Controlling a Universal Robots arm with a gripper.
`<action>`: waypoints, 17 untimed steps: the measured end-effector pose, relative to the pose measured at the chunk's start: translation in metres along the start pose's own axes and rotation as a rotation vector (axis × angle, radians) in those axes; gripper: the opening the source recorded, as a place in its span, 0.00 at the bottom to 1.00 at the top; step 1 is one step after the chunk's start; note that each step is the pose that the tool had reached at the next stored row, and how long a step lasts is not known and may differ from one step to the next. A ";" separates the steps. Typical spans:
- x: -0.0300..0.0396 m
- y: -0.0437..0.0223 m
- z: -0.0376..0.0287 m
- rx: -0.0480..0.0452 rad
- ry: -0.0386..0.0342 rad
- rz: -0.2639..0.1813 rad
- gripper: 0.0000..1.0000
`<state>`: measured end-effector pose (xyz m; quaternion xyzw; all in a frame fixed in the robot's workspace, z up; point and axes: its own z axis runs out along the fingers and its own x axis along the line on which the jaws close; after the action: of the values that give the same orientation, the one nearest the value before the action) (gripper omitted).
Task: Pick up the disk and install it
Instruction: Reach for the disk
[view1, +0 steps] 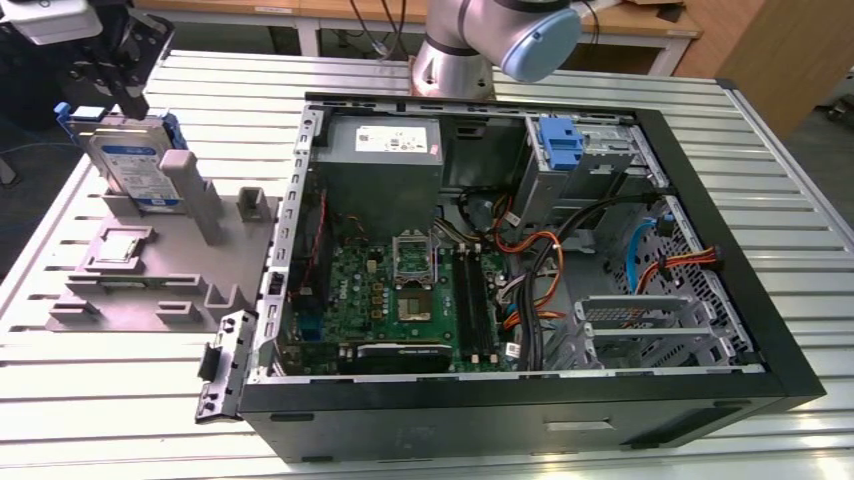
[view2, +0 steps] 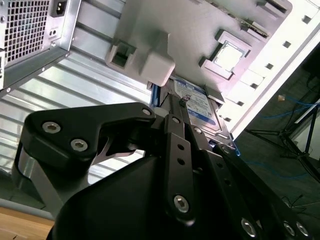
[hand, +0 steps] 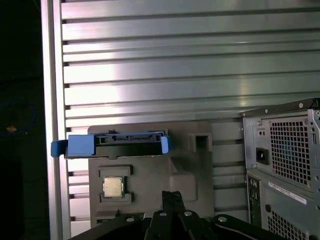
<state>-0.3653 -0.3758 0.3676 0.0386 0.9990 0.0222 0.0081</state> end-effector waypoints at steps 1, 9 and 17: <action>0.0009 0.0002 0.0004 0.0002 0.0024 0.001 0.10; 0.0043 0.0015 0.0018 0.0021 0.0234 0.008 0.10; 0.0043 0.0015 0.0020 0.0020 0.0232 0.014 0.10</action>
<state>-0.3694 -0.3738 0.3656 0.0452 0.9987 0.0217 -0.0036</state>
